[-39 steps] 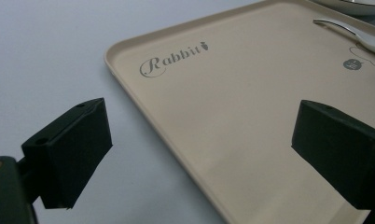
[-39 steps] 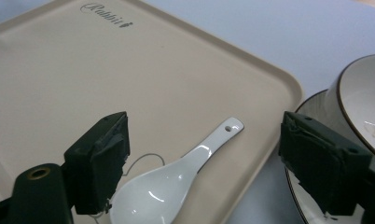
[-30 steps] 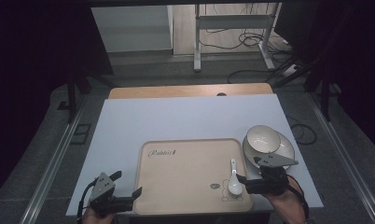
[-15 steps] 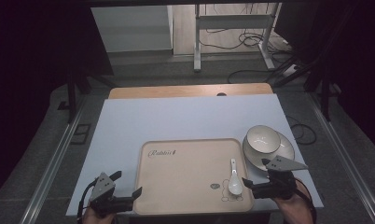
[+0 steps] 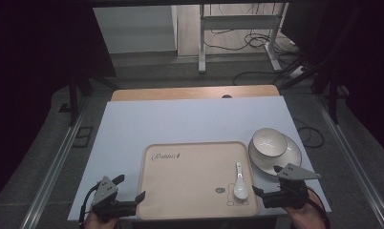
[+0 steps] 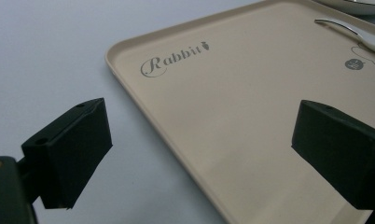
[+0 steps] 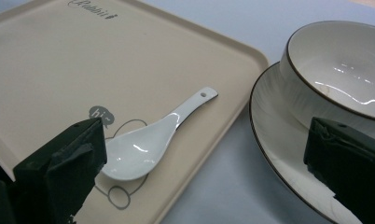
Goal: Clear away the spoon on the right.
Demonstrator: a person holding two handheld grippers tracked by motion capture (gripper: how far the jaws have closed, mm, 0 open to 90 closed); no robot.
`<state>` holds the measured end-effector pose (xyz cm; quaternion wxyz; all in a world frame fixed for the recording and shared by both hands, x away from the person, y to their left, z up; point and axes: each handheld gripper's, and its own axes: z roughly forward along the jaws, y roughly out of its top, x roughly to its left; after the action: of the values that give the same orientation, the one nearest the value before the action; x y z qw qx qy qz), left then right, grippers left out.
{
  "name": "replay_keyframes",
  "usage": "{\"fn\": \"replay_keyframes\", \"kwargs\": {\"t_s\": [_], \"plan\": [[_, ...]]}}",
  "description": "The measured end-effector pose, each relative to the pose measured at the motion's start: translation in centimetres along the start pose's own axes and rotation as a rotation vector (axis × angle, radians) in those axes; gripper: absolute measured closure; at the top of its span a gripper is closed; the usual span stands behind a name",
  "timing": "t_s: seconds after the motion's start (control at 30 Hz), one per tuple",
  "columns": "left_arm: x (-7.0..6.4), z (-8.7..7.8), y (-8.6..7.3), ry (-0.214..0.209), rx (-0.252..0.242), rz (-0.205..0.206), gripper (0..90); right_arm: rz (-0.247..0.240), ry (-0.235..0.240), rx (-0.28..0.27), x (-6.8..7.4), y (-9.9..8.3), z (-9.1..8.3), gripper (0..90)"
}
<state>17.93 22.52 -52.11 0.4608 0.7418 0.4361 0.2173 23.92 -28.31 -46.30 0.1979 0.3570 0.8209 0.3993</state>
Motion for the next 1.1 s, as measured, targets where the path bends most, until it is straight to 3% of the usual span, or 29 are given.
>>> {"fn": "replay_keyframes", "kwargs": {"t_s": [1.1], "plan": [[0.0, 0.0, 0.0, 0.000, -0.004, -0.003, 4.4, 0.031, -0.056, -0.049, -0.4, -2.5, -2.3, 0.0]]}}
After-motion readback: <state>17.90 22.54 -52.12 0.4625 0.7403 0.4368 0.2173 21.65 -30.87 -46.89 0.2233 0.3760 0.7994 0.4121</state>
